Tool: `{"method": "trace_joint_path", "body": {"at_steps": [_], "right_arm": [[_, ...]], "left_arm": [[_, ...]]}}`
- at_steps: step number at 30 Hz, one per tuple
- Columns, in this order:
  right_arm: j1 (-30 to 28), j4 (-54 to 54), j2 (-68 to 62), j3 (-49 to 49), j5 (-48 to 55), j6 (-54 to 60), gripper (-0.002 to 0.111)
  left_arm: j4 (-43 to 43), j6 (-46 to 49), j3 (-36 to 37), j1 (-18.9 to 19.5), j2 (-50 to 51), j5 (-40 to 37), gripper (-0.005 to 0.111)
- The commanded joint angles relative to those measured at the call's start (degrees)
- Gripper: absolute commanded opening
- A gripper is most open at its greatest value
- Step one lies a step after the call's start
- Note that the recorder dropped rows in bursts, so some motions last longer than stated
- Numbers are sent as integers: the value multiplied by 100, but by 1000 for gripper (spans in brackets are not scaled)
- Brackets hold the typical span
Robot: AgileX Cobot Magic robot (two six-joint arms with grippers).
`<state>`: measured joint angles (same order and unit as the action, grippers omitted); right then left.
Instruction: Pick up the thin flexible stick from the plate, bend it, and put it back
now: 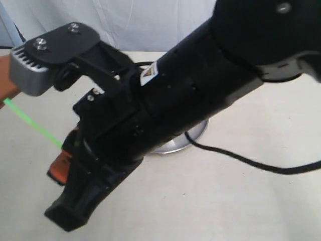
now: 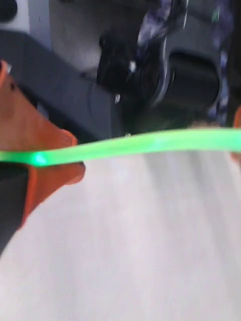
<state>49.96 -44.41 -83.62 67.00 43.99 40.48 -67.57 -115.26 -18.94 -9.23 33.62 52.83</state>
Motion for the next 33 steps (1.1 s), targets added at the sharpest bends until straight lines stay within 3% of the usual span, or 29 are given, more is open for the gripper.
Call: {"method": "trace_joint_path", "body": {"at_steps": [1,12,23,27,33], "right_arm": [[-63,1527,336,19,-192,-1248,-1],[-63,1586,79,19,-1268,-1484,-1],[-63,1323,-827,19,-1680,-1498,-1],[-63,1189,-839,19,-1168,-1447,-1],[-63,153,-272,19,-340,-614,-1]], "left_arm": [[647,226,-207,-5,531,443,0],[1288,225,-927,-5,1840,1693,0],[1529,444,-1023,-5,2107,1713,0],[1229,866,-1023,-5,2107,1665,0],[60,1288,-1023,-5,2107,852,0]]}}
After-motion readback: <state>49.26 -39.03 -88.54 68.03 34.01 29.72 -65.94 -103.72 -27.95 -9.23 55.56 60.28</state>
